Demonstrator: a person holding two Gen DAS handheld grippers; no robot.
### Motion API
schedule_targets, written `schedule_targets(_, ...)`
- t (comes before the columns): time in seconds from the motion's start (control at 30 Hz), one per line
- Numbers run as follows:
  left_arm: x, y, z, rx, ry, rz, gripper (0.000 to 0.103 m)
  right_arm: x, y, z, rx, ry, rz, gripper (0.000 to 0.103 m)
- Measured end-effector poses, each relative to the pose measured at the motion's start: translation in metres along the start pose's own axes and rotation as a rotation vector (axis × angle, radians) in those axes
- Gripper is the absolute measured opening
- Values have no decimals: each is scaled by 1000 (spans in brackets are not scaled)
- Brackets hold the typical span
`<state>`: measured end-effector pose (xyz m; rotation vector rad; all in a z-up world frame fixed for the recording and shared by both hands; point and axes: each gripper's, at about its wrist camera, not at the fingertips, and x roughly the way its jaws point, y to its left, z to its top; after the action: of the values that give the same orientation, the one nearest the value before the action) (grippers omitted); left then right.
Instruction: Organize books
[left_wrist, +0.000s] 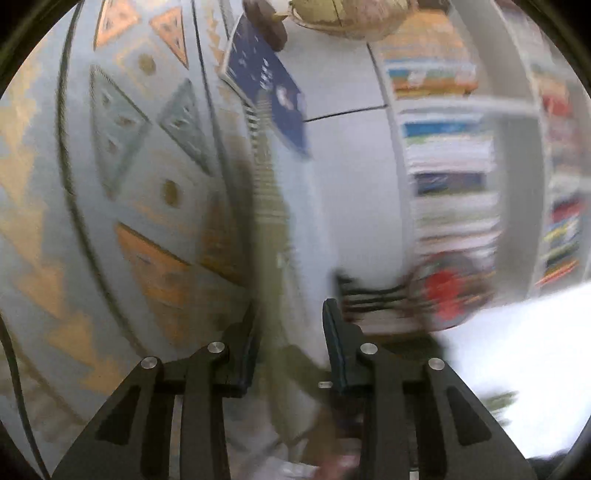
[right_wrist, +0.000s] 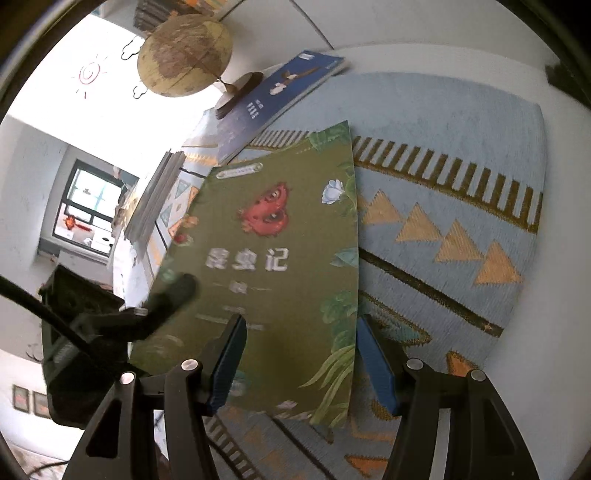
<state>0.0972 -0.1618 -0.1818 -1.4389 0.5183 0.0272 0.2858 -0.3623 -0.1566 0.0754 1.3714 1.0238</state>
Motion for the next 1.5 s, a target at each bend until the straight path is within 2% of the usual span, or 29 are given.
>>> schedule_targets(0.07, -1, -1, 0, -44, 0, -73, 28, -2, -9, 2, 80, 23, 88, 70)
schedule_targets(0.1, 0, -1, 0, -66, 2, -102, 28, 0, -15, 2, 127, 44, 121, 77)
schedule_targets(0.17, 2, 1, 2, -109, 14, -146, 28, 5, -29, 1, 230, 86, 224, 77)
schedule_targets(0.27, 5, 2, 2, -106, 33, -107, 28, 9, -37, 2, 309, 96, 306, 77)
schedule_targets(0.37, 1, 17, 3, -192, 25, -126, 28, 6, -35, 4, 315, 81, 320, 74)
schedule_targets(0.43, -4, 22, 2, -174, 16, -51, 28, 2, -30, 6, 283, 70, 297, 60)
schedule_targets(0.53, -7, 34, 0, -239, 28, -57, 28, -4, -19, 10, 197, 52, 257, 45)
schedule_targets(0.57, -8, 36, -1, -251, 27, -67, 28, -4, -16, 10, 174, 54, 241, 43)
schedule_targets(0.63, -9, 46, -5, -358, 10, -174, 28, 0, -12, 10, 135, 57, 212, 43)
schedule_targets(0.67, -9, 47, -5, -380, 4, -198, 28, 1, -12, 8, 130, 57, 216, 43)
schedule_targets(0.77, -11, 41, -5, -338, 8, -174, 28, 10, -20, 3, 186, 102, 224, 48)
schedule_targets(0.8, -10, 41, -5, -348, 16, -189, 28, 13, -22, 3, 205, 118, 232, 59)
schedule_targets(0.9, -10, 40, -5, -346, 30, -190, 28, 16, -32, 3, 281, 123, 332, 61)
schedule_targets(0.97, -10, 39, -6, -306, 40, -125, 28, 14, -33, 5, 294, 114, 366, 55)
schedule_targets(1.03, -8, 27, -6, -185, 55, 49, 28, 9, -25, 9, 246, 94, 341, 38)
schedule_targets(1.07, -6, 16, -7, -85, 66, 196, 28, 6, -20, 11, 215, 84, 315, 36)
schedule_targets(1.1, -1, 6, -9, -8, 79, 298, 30, 3, -13, 11, 162, 69, 268, 32)
schedule_targets(1.13, 4, -4, -12, 73, 86, 391, 30, 2, -8, 12, 123, 58, 235, 27)
schedule_targets(1.2, 13, -26, -21, 240, 82, 543, 30, 2, 8, 11, 10, 48, 147, 26)
schedule_targets(1.3, 23, -52, -35, 428, 60, 680, 30, 4, 27, 4, -148, 33, 24, 26)
schedule_targets(1.33, 25, -56, -39, 467, 56, 702, 30, 4, 31, 1, -190, 22, -8, 26)
schedule_targets(1.4, 27, -68, -46, 550, 51, 744, 30, 1, 35, -3, -244, 2, -21, 26)
schedule_targets(1.5, 25, -74, -55, 621, 52, 779, 30, -6, 38, -9, -320, -22, -34, 26)
